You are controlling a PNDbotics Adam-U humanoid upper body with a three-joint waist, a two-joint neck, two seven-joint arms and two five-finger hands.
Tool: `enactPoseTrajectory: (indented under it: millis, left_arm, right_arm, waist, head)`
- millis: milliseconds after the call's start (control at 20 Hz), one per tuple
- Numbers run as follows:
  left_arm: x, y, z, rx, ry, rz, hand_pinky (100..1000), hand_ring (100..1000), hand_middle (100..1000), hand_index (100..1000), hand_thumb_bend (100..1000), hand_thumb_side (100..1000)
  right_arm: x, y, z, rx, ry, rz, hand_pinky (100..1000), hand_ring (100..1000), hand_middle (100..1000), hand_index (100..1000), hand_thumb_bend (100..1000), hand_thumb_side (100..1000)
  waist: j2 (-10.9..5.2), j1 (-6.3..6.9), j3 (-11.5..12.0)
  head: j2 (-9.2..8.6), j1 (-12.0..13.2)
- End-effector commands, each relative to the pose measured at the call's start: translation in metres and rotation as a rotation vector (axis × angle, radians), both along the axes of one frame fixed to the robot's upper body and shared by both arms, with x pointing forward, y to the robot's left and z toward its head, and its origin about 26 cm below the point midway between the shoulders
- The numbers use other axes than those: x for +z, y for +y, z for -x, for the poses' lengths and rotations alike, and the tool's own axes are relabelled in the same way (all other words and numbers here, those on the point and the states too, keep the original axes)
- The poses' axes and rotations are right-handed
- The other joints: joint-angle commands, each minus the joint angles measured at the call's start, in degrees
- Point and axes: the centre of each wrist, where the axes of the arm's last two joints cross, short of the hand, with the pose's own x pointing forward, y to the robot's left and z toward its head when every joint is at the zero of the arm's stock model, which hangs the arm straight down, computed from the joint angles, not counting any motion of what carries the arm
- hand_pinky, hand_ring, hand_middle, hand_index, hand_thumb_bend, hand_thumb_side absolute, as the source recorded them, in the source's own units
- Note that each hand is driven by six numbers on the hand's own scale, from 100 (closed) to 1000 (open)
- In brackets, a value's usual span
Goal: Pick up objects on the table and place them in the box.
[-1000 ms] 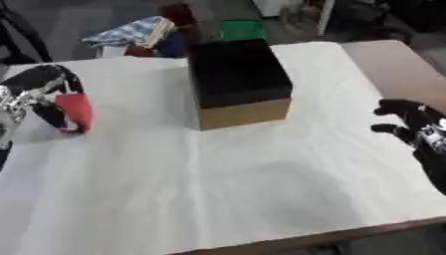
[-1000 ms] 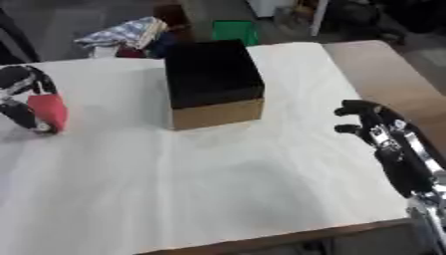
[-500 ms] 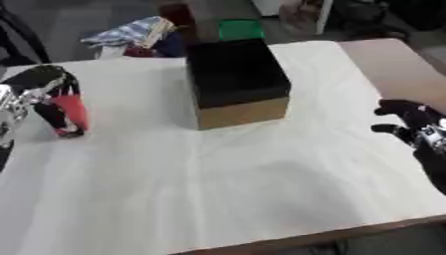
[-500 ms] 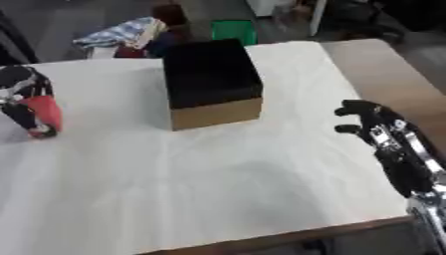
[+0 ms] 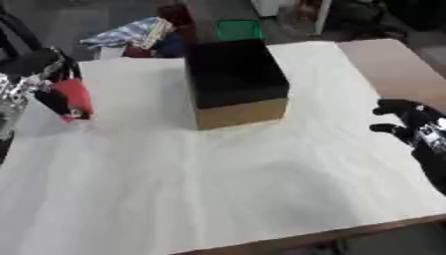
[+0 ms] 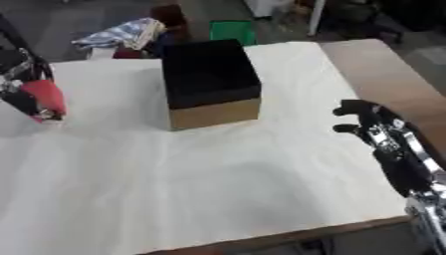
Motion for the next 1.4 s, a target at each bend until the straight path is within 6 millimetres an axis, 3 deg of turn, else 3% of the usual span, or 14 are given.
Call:
enactPoseTrajectory:
  millis: [50, 250, 550, 1050, 1400]
  left_arm:
    - [0.034, -0.024, -0.001, -0.068, -0.116, 0.049, 506, 340, 220, 321, 793, 144]
    - [0.039, -0.065, -0.009, -0.150, -0.148, 0.129, 503, 351, 228, 328, 795, 135]
    - [0.033, -0.108, -0.021, -0.173, -0.179, 0.184, 499, 359, 237, 336, 802, 127]
    - [0.015, -0.139, -0.034, -0.174, -0.204, 0.191, 503, 405, 295, 386, 810, 100]
    - [0.008, -0.148, -0.034, -0.213, -0.206, 0.163, 523, 455, 366, 447, 820, 134]
  right_arm:
    - [0.009, -0.001, 0.000, 0.014, -0.029, 0.010, 774, 1000, 718, 823, 100, 720]
    - [0.010, 0.003, -0.001, 0.038, -0.027, 0.011, 774, 1000, 718, 824, 100, 720]
    - [0.013, 0.013, -0.005, 0.093, -0.029, 0.017, 774, 1000, 718, 824, 100, 726]
    - [0.021, 0.028, -0.011, 0.185, -0.042, 0.039, 774, 1000, 717, 824, 100, 736]
    - [0.023, 0.031, -0.012, 0.201, -0.047, 0.041, 775, 1000, 717, 825, 100, 736]
  waist:
    - [-1.01, -0.05, -0.24]
    - [-1.19, -0.12, -1.08]
    - [-0.72, 0.16, -3.22]
    - [1.01, 1.04, -8.22]
    - [1.48, 1.28, -9.65]
  head:
    - [-0.21, -0.10]
    - [-0.28, 0.47]
    - [-1.42, 0.75]
    - [-3.39, 1.81]
    - [-3.63, 2.12]
